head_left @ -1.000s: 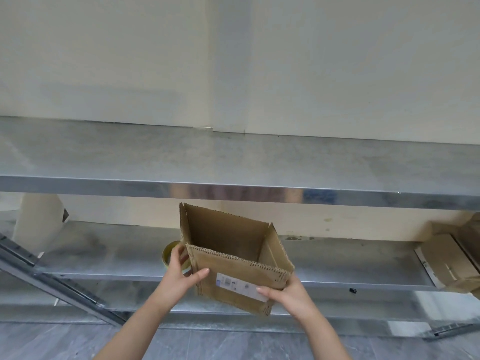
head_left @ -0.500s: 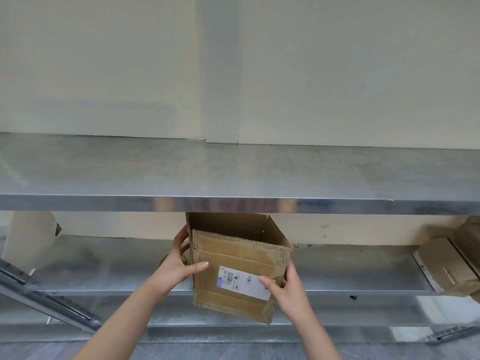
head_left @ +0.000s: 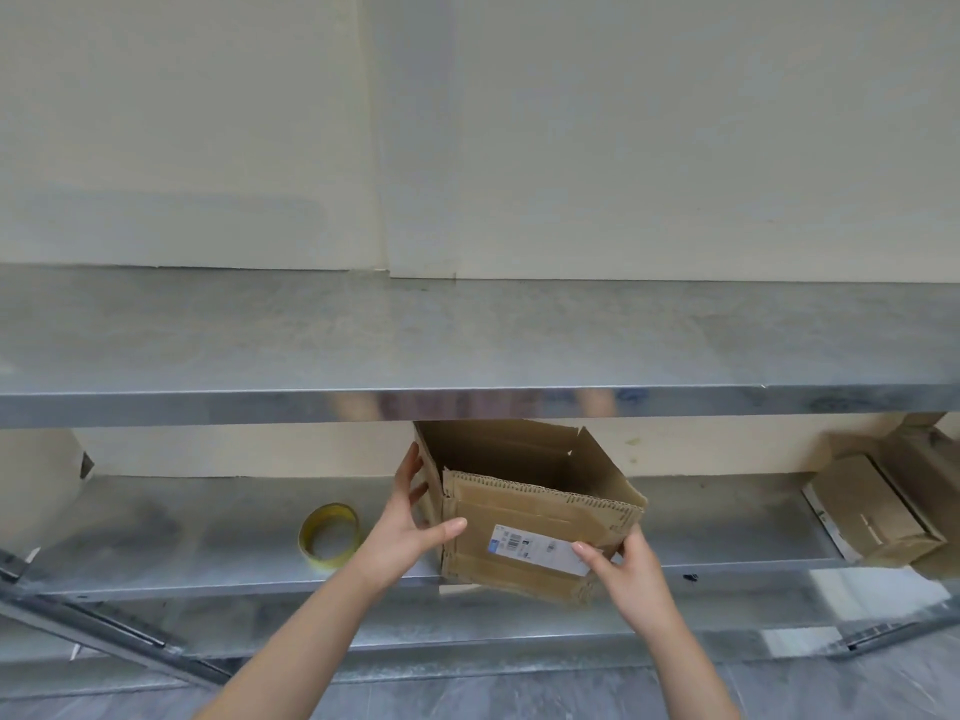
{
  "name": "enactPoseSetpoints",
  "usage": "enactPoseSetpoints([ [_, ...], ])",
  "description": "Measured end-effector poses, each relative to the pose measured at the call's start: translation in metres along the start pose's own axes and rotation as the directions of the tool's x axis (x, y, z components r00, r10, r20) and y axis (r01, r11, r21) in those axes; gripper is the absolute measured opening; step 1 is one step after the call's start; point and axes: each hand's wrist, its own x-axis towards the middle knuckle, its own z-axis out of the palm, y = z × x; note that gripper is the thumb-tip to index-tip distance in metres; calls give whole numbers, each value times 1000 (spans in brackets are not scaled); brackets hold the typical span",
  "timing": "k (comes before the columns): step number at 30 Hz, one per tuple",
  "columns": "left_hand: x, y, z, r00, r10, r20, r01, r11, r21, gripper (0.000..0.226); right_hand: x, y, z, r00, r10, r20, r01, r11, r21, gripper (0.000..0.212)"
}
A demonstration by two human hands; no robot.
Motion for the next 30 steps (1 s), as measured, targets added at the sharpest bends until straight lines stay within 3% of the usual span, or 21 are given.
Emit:
enactPoseSetpoints([
  [6,12,11,-39,998,-19,-66,22,999,48,125,-3,-10,18,995,-41,96,39,999,24,43],
  [14,17,16,-71,997,-39,60,32,993,117,122,-12,-16,32,987,-52,149,46,998,41,56],
  [17,8,14,-68,985,-36,167,35,999,9,119,-15,-20,42,987,-63,146,58,997,43,65],
  [20,-7,14,-62,996,-22,84,25,999,-25,105,-18,-22,52,989,-66,133,61,997,43,68],
  [25,-33,3,-47,975,68,-209,-56,996,66,81,-23,-25,57,995,-95,31,94,995,14,91],
  [27,-38,1,-42,963,128,-236,-109,990,91,77,-25,-29,55,989,-149,18,149,989,12,90],
  [30,-44,0,-37,979,128,-159,-139,988,-61,91,-25,-37,49,978,-204,51,199,976,93,80],
])
